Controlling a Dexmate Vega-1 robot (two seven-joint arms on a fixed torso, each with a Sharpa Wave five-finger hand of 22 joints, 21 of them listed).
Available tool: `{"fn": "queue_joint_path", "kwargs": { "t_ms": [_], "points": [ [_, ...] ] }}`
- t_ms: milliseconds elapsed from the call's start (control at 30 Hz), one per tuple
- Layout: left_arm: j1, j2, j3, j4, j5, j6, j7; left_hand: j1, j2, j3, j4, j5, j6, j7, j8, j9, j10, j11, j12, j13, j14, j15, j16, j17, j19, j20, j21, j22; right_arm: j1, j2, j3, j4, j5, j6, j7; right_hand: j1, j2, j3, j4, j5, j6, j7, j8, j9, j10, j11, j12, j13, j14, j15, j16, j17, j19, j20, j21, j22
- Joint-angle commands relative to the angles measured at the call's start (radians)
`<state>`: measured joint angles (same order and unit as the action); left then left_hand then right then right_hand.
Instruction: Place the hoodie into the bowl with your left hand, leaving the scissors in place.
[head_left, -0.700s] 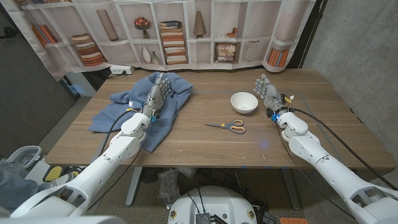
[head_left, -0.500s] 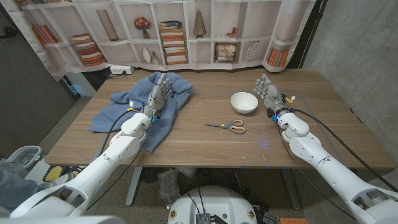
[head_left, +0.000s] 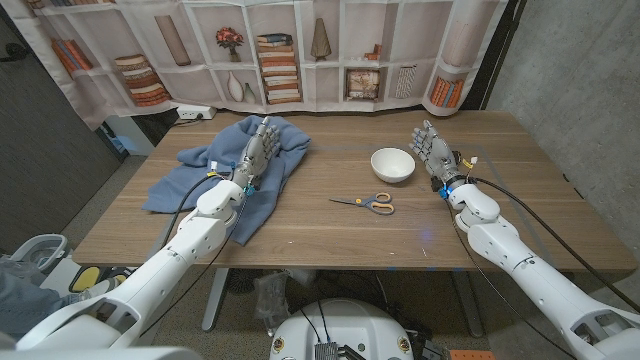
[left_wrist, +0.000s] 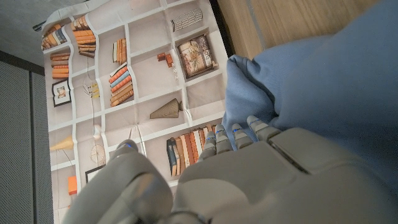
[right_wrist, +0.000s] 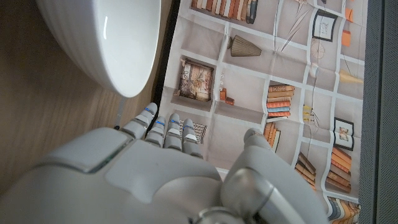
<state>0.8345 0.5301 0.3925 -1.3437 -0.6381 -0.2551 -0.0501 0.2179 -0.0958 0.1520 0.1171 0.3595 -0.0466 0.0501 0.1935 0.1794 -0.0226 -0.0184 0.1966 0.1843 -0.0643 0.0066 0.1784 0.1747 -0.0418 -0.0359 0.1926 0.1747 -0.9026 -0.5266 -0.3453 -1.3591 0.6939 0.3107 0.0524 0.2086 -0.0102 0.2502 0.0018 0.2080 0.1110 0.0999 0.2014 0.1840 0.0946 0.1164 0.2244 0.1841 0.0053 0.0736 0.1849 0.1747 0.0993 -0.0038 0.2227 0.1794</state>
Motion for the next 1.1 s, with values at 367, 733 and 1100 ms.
{"fn": "queue_joint_path", "kwargs": {
  "t_ms": [367, 733, 1100],
  "points": [
    [0.023, 0.058, 0.004, -0.132, 0.048, 0.037, 0.031, 0.017, 0.01, 0.003, -0.006, 0.01, 0.013, 0.002, 0.005, 0.004, 0.01, 0.001, 0.008, 0.001, 0.011, 0.0, 0.011, 0.005, -0.012, -0.018, 0.004, 0.004, -0.012, 0.007, 0.012, 0.022, 0.029, 0.039, 0.051, 0.007, 0.001, 0.005, -0.006, 0.004, 0.013, 0.0, 0.001, 0.001, -0.003, 0.005, -0.001, 0.001, 0.004, 0.004, 0.003, 0.004, 0.01, 0.001, -0.002, 0.002],
    [0.047, 0.094, -0.012, -0.179, 0.059, 0.047, 0.048, 0.022, 0.016, 0.004, -0.008, 0.011, 0.018, 0.001, 0.007, 0.004, 0.015, 0.002, 0.009, 0.001, 0.017, 0.001, 0.012, 0.005, -0.011, -0.017, 0.005, 0.004, -0.016, -0.003, 0.016, 0.02, 0.046, 0.019, 0.065, 0.007, 0.002, 0.004, -0.007, 0.004, 0.015, 0.001, 0.0, 0.002, -0.003, 0.006, -0.002, 0.001, 0.004, 0.004, 0.002, 0.005, 0.011, 0.001, -0.004, 0.002],
    [0.044, 0.117, -0.013, -0.198, 0.097, 0.047, 0.061, 0.029, 0.022, 0.004, -0.01, 0.013, 0.021, 0.001, 0.007, 0.004, 0.019, 0.002, 0.009, 0.001, 0.02, 0.001, 0.012, 0.005, -0.011, -0.015, 0.005, 0.004, -0.013, 0.0, 0.013, 0.019, 0.036, 0.032, 0.064, 0.008, 0.004, 0.003, -0.009, 0.003, 0.016, 0.002, -0.001, 0.002, -0.009, 0.006, -0.006, 0.001, 0.001, 0.002, 0.0, 0.005, 0.01, -0.001, -0.006, 0.002]
  ]
}}
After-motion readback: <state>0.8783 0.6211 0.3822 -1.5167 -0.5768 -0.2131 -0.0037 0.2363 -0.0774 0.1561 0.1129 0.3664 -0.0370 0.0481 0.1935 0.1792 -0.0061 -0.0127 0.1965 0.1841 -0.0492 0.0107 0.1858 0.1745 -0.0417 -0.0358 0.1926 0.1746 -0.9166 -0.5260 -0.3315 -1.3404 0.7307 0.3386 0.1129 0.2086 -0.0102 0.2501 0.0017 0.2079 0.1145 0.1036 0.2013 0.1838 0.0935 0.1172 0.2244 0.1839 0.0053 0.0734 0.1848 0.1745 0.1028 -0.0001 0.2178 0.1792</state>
